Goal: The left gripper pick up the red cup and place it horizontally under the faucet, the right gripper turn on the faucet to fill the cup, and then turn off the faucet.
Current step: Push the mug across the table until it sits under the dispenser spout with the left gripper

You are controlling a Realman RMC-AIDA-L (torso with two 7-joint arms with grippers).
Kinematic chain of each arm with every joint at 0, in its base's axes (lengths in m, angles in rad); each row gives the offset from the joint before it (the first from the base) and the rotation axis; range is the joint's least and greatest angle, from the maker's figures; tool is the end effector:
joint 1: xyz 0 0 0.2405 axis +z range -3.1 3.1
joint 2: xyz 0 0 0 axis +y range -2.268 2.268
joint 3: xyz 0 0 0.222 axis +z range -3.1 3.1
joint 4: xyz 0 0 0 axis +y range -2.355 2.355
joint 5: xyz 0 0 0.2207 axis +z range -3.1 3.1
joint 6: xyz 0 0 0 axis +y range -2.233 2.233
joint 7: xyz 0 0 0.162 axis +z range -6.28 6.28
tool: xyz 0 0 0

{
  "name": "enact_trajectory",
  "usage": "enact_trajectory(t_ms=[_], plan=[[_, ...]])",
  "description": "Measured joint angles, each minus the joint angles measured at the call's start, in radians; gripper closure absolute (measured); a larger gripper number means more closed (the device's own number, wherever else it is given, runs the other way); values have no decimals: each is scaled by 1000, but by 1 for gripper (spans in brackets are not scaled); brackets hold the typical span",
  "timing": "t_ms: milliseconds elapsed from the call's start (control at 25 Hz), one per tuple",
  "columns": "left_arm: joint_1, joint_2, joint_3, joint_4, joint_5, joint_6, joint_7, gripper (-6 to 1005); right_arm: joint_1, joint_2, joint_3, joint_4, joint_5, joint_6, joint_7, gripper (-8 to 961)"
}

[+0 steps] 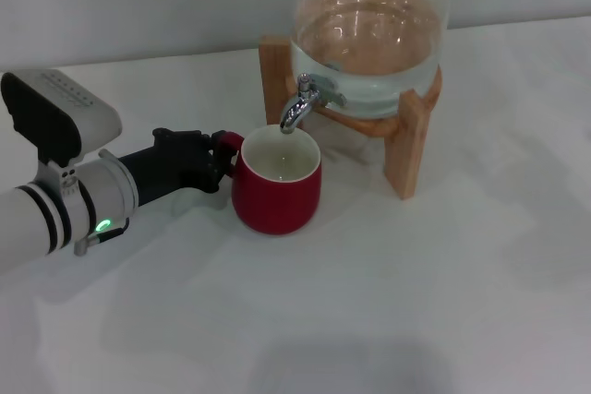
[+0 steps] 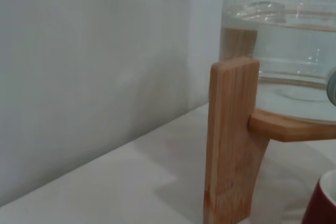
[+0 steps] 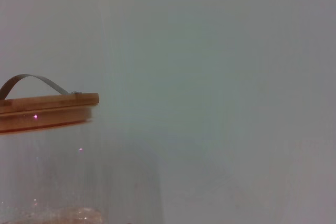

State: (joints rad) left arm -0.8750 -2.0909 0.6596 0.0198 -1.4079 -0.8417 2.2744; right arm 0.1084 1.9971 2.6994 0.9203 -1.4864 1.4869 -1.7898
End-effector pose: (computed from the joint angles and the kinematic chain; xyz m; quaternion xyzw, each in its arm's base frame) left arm -0.2137 0.3904 -0.1057 -0.9260 -0.2032 -0.1648 0.2722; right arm 0.3389 0.2669 0.1920 -0.7622 0.2465 0.3252 0.5025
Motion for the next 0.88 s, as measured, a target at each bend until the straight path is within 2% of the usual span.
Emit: enact_trajectory(t_ms=[880], plan=[[3, -2, -4, 9, -5, 10, -14, 871, -1, 2, 0, 0, 0, 1, 0, 231]])
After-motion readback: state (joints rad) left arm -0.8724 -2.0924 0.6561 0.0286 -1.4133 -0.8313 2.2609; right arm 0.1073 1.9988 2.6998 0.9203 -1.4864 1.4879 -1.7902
